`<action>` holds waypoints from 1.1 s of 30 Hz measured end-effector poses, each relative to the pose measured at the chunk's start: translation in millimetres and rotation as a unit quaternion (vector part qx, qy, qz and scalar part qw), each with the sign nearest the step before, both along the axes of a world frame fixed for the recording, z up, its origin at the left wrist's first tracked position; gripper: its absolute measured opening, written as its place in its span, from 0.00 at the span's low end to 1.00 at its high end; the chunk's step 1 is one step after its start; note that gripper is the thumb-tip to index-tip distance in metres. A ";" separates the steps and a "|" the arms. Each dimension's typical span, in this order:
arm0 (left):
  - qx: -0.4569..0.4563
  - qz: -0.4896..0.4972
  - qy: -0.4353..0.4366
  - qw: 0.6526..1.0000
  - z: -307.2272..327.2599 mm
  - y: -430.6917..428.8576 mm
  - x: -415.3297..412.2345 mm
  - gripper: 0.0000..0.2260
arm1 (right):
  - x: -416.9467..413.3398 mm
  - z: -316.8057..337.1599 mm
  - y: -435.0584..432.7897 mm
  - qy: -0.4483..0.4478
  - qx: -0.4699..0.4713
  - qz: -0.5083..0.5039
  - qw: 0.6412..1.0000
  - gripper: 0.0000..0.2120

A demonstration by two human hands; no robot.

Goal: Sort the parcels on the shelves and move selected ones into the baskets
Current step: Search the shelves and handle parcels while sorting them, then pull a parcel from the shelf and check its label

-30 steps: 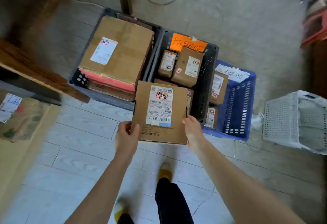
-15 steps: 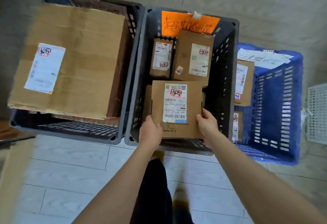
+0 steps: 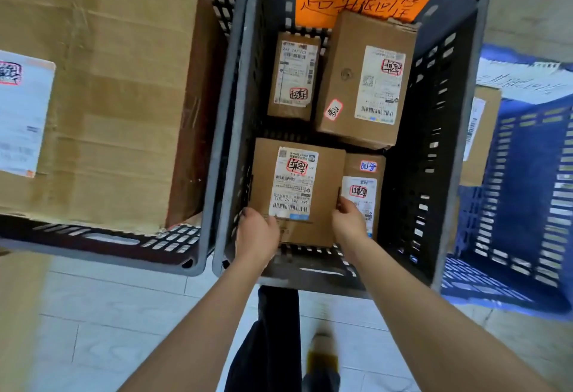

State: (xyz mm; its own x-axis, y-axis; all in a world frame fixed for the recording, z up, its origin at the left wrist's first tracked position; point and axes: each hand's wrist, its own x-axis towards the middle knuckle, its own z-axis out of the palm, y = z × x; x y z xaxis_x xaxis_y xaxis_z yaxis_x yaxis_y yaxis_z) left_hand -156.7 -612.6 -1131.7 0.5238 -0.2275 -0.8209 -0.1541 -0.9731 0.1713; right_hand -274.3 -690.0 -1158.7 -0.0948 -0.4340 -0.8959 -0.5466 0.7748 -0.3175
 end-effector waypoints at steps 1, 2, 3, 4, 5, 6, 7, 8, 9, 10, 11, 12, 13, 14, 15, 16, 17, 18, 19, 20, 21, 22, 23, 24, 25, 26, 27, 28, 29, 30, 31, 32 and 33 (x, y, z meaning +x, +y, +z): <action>-0.008 0.005 -0.004 1.000 6.8 0.5 -0.6 0.18 | 0.1 8.9 -2.6 0.003 -0.003 0.007 1.000 0.19; -0.019 0.014 -0.005 1.000 15.6 1.3 -1.4 0.18 | 0.8 20.0 -5.2 0.005 -0.005 0.011 1.000 0.20; -0.036 0.028 -0.003 0.999 25.9 2.7 -2.5 0.17 | 1.8 33.0 -7.7 0.005 -0.007 0.018 1.000 0.20; -0.058 0.045 0.001 0.997 38.0 3.7 -3.5 0.18 | 3.6 47.4 -10.3 0.002 -0.009 0.026 1.000 0.20; -0.082 0.065 0.004 0.995 51.5 5.2 -4.6 0.18 | 6.0 62.6 -12.6 -0.006 -0.012 0.034 0.999 0.19; -0.103 0.087 0.008 0.991 66.9 7.6 -5.3 0.19 | 9.1 79.1 -13.9 -0.014 -0.017 0.045 0.999 0.17; -0.124 0.112 0.010 0.986 82.9 10.8 -5.8 0.20 | 12.7 96.7 -14.7 -0.021 -0.025 0.061 0.998 0.16; -0.140 0.135 0.011 0.981 100.1 14.2 -6.2 0.21 | 16.5 115.7 -15.1 -0.024 -0.035 0.079 0.996 0.15; -0.151 0.156 0.011 0.976 116.2 19.0 -6.5 0.22 | 19.6 135.2 -14.5 -0.031 -0.046 0.096 0.994 0.13; -0.157 0.178 0.011 0.971 134.9 24.3 -6.8 0.23 | 22.2 155.6 -12.3 -0.043 -0.057 0.111 0.991 0.11; -0.166 0.199 0.007 0.966 153.7 31.2 -6.8 0.23 | 24.3 175.6 -8.9 -0.062 -0.068 0.125 0.988 0.14; -0.180 0.221 0.001 0.959 175.7 39.4 -6.5 0.23 | 27.3 196.6 -3.9 -0.082 -0.075 0.143 0.983 0.16; -0.195 0.241 -0.011 0.951 196.4 50.1 -5.5 0.21 | 30.9 218.0 2.6 -0.097 -0.083 0.164 0.978 0.19; -0.207 0.258 -0.019 0.944 220.7 61.3 -4.2 0.19 | 34.8 240.6 10.4 -0.107 -0.090 0.189 0.972 0.20; -0.220 0.273 -0.028 0.936 243.3 74.6 -2.8 0.18 | 39.0 262.9 19.2 -0.119 -0.094 0.212 0.965 0.21; -0.231 0.291 -0.033 0.928 269.1 90.4 -1.6 0.15 | 44.6 286.0 29.7 -0.130 -0.098 0.235 0.958 0.21; -0.243 0.306 -0.043 0.919 290.6 108.7 0.4 0.11 | 51.3 308.0 41.3 -0.140 -0.104 0.258 0.950 0.21; -0.242 0.324 -0.052 0.913 313.4 127.9 2.9 0.06 | 59.4 328.8 54.9 -0.150 -0.111 0.281 0.941 0.21; -0.246 0.346 -0.066 0.903 331.8 149.3 6.6 0.06 | 68.4 348.8 70.2 -0.164 -0.118 0.306 0.930 0.21; -0.246 0.368 -0.072 0.894 351.4 172.1 10.3 0.09 | 78.7 367.6 87.9 -0.179 -0.122 0.328 0.919 0.21; -0.250 0.382 -0.095 0.885 370.2 196.9 13.5 0.11 | 88.4 384.4 109.2 -0.196 -0.122 0.352 0.907 0.21; -0.248 0.406 -0.109 0.873 392.3 230.0 16.9 0.09 | 102.5 402.0 139.0 -0.212 -0.123 0.380 0.892 0.20; -0.243 0.412 -0.120 0.870 403.7 248.7 17.6 0.05 | 110.2 412.3 156.0 -0.218 -0.129 0.391 0.885 0.18; -0.233 0.427 -0.125 0.865 414.0 268.6 18.5 0.09 | 118.4 423.2 176.8 -0.223 -0.132 0.403 0.878 0.17; -0.225 0.444 -0.149 0.854 427.2 301.6 18.3 0.15 | 128.6 434.9 208.9 -0.237 -0.126 0.426 0.864 0.16; -0.226 0.467 -0.167 0.839 438.9 334.5 16.9 0.14 | 137.2 444.4 242.3 -0.248 -0.117 0.451 0.849 0.14; -0.227 0.484 -0.183 0.825 446.8 368.6 14.9 0.09 | 145.5 453.0 276.3 -0.267 -0.119 0.472 0.832 0.12; -0.227 0.501 -0.198 0.811 455.5 402.3 11.5 0.08 | 151.6 462.2 311.5 -0.282 -0.123 0.495 0.813 0.10; -0.229 0.516 -0.216 0.797 462.6 438.3 6.8 0.12 | 154.7 470.4 347.7 -0.293 -0.127 0.514 0.796 0.10; -0.225 0.529 -0.227 0.786 470.2 476.2 1.3 0.14 | 156.5 476.9 385.8 -0.301 -0.124 0.531 0.782 0.11; -0.224 0.543 -0.237 0.774 475.8 514.4 -4.9 0.15 | 156.7 481.4 422.9 -0.308 -0.119 0.546 0.770 0.15; -0.218 0.558 -0.245 0.762 480.2 552.9 -12.9 0.15 | 155.4 483.7 460.0 -0.310 -0.116 0.561 0.759 0.19; -0.212 0.574 -0.254 0.749 481.6 591.6 -21.3 0.16 | 152.3 485.9 496.5 -0.314 -0.113 0.572 0.749 0.22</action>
